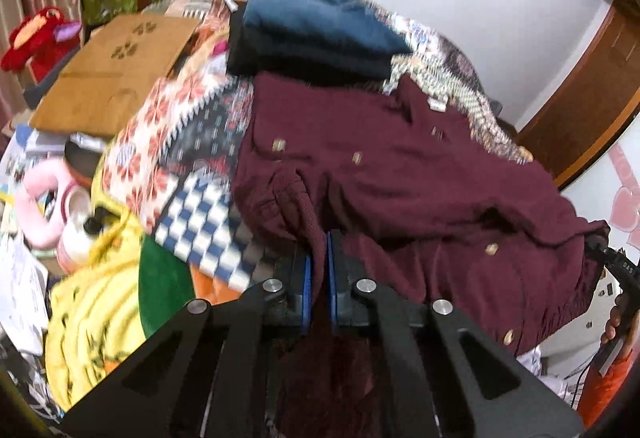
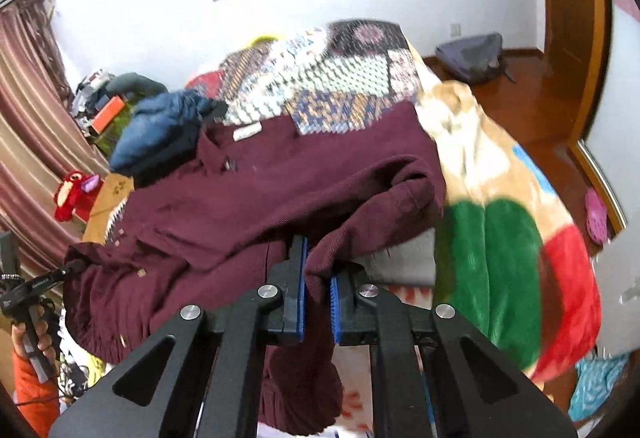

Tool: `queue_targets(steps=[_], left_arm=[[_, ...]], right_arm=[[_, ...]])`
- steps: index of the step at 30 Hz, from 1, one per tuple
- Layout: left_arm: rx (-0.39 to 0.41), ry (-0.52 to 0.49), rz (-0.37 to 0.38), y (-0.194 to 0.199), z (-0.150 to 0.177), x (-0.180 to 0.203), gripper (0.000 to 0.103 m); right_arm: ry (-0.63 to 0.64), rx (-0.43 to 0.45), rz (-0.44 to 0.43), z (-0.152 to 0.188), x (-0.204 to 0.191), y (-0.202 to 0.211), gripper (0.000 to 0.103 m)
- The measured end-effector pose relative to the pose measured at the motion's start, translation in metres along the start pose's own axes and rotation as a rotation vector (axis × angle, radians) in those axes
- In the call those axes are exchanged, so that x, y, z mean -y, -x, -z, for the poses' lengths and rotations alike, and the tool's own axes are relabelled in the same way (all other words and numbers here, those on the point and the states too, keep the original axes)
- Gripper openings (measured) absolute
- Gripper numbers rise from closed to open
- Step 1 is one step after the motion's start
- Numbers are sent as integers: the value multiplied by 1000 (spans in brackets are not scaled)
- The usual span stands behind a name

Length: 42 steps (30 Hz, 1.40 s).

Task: Fold large clothes

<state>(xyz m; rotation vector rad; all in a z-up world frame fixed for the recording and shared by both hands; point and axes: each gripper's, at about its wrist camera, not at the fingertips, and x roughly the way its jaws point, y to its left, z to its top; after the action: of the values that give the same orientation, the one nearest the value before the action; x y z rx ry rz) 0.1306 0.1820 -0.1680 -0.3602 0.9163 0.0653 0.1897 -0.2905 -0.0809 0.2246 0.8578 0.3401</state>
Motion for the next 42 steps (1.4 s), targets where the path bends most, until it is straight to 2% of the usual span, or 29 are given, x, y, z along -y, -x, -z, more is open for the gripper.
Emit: queue_targets(steps=[5, 8, 11, 18, 21, 24, 27, 29, 30, 31, 32, 33, 37, 39, 42], left_arm=[[66, 45, 44, 0, -44, -3, 5], [87, 77, 24, -15, -70, -11, 5], [74, 119, -5, -41, -88, -24, 6], [-12, 155, -103, -112, -97, -42, 9], [-50, 152, -125, -130, -92, -44, 10], [-56, 128, -132, -129, -93, -40, 11], [-67, 93, -129, -115, -98, -33, 19], [-56, 86, -116, -103, -102, -30, 29], [-43, 86, -102, -94, -103, -28, 32], [-35, 88, -94, -89, -104, -27, 39], [-4, 90, -95, -77, -106, -26, 49], [30, 86, -104, -67, -107, -23, 52], [107, 55, -136, -40, -112, -18, 63], [112, 24, -155, -36, -112, -14, 65], [73, -12, -176, -46, -107, -12, 68]], right_arm=[[-10, 65, -4, -37, 2, -12, 7], [-29, 64, 28, -53, 10, -34, 7], [-43, 39, 73, -60, 18, -57, 7], [-64, -71, 138, -59, 37, -111, 7], [-59, -84, 138, -63, 37, -112, 12], [-51, -112, 129, -70, 34, -106, 17], [-59, -113, 101, -76, 32, -95, 23], [-67, -82, 98, -80, 29, -86, 28], [-65, -55, 119, -82, 27, -77, 37], [-62, -25, 136, -84, 24, -71, 49], [-58, 0, 145, -85, 23, -65, 53], [-54, 22, 153, -86, 22, -59, 59], [-19, 31, 164, -88, 16, -48, 61], [-2, 11, 164, -85, 14, -49, 61], [42, -36, 170, -79, 9, -62, 62]])
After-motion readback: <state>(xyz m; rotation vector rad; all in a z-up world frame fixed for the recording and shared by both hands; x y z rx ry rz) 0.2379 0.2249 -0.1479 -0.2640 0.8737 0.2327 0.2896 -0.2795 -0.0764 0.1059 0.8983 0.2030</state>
